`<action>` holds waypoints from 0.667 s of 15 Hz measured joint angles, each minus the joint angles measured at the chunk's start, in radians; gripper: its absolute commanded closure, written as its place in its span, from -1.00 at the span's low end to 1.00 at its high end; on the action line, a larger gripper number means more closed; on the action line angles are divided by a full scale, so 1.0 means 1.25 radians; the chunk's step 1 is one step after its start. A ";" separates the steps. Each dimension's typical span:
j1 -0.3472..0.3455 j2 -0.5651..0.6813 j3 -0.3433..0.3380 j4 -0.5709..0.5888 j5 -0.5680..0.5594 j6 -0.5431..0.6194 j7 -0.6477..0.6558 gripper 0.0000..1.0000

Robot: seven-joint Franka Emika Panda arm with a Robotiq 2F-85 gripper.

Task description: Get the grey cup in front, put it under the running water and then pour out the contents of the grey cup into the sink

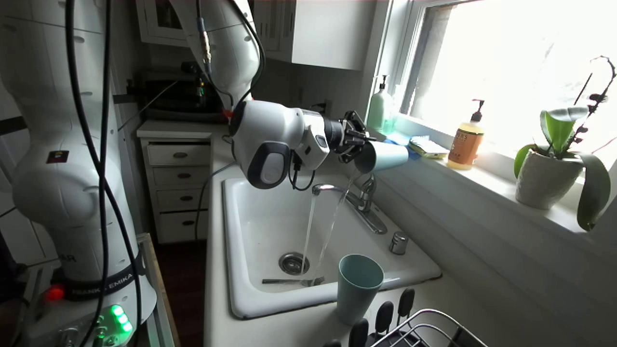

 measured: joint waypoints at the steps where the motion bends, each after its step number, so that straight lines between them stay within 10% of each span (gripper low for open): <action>1: -0.001 -0.006 0.000 0.009 -0.001 -0.001 0.000 0.98; 10: -0.012 -0.052 -0.002 0.066 -0.036 -0.005 0.003 0.98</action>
